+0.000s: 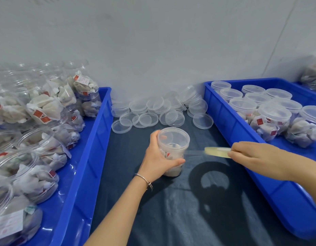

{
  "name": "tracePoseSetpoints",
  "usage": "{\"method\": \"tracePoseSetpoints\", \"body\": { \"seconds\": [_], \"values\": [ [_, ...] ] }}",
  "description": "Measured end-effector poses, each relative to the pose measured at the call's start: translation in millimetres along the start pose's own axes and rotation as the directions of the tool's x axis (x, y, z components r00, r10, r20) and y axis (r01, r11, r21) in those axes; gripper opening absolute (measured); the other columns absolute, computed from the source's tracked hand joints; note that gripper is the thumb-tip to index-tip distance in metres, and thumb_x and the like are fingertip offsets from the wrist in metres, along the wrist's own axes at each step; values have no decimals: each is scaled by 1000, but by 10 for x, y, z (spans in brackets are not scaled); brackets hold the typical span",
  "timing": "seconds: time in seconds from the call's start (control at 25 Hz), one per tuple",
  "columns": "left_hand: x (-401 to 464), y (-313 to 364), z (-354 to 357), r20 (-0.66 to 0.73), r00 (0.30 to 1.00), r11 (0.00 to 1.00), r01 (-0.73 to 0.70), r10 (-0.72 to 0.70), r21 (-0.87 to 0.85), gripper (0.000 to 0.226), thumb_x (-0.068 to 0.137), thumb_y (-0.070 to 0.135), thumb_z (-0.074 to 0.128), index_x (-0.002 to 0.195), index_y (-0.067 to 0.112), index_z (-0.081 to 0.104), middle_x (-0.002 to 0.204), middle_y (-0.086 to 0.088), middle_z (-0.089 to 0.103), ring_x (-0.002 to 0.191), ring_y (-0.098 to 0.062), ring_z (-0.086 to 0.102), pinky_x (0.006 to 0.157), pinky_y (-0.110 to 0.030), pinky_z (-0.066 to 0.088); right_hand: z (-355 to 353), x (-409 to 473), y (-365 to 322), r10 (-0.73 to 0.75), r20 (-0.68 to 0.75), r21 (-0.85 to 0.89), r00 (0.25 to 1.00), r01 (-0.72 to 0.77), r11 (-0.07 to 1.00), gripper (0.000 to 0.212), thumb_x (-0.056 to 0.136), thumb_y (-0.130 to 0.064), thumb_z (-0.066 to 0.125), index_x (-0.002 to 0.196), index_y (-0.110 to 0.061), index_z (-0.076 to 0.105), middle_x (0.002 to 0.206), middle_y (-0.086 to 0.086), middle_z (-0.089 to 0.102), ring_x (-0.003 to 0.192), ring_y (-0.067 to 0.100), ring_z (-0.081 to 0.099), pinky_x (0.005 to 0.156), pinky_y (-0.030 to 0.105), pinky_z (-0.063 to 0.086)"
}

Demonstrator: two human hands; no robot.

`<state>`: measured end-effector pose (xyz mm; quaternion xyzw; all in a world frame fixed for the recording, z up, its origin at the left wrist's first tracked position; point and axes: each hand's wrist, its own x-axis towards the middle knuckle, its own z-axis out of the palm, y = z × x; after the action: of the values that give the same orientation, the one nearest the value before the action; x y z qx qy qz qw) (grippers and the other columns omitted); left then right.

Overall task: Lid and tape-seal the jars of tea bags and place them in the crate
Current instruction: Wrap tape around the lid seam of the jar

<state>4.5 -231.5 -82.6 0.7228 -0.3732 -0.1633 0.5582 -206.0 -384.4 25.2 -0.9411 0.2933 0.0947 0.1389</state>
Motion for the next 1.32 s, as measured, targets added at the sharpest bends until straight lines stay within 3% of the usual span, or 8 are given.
{"method": "tracePoseSetpoints", "body": {
  "seconds": [0.2,0.32,0.44,0.68,0.8,0.92,1.32],
  "values": [
    [-25,-40,-76,17,1000,999,1,0,-33,93,55,17,92,127,30,35,119,21,51,109,10,49,97,-15,42,176,99,-149,2,-244,-218,970,-57,974,33,90,-58,16,72,-34,30,84,-21,41,85,2,37,95,37,32],
    [-39,-59,-107,7,1000,998,-8,9,-68,90,54,12,92,123,33,37,122,15,53,112,6,51,101,-24,44,316,248,-190,35,-363,-273,931,-142,951,33,89,-58,16,80,-32,34,90,-15,44,88,3,35,99,42,29],
    [-53,-74,-114,12,1000,996,-19,20,-89,92,54,10,92,127,26,38,125,9,53,118,-4,51,103,-31,44,401,406,-197,28,-451,-295,892,-178,939,37,90,-58,19,87,-27,39,87,-12,42,97,8,46,98,48,28],
    [-72,-147,-139,44,999,994,-23,28,-103,96,54,10,92,132,23,37,128,9,52,122,-6,50,100,-26,45,506,701,-262,27,-455,-269,890,-166,949,44,95,-59,22,105,-24,48,101,-12,45,109,11,45,97,56,30],
    [-80,-157,-166,60,998,994,-16,23,-106,97,54,8,92,133,22,37,129,9,53,122,-6,50,99,-27,46,499,787,-311,22,-472,-211,881,-137,968,48,95,-59,21,109,-22,47,105,-9,45,110,13,43,83,47,43],
    [-72,-177,-199,60,998,993,-3,11,-117,96,54,7,91,132,24,38,128,10,53,118,-2,53,94,-24,48,482,875,-387,-9,-447,-206,895,-93,974,49,95,-59,21,111,-20,47,110,-8,46,111,14,43,71,38,45],
    [-60,-174,-265,133,991,987,-10,31,-160,93,55,-2,89,131,15,37,128,9,53,120,-4,52,98,-26,47,491,1061,-654,-118,-443,-251,889,4,968,47,95,-60,22,105,-20,45,106,-8,42,106,14,42,75,40,39]
  ]
}}
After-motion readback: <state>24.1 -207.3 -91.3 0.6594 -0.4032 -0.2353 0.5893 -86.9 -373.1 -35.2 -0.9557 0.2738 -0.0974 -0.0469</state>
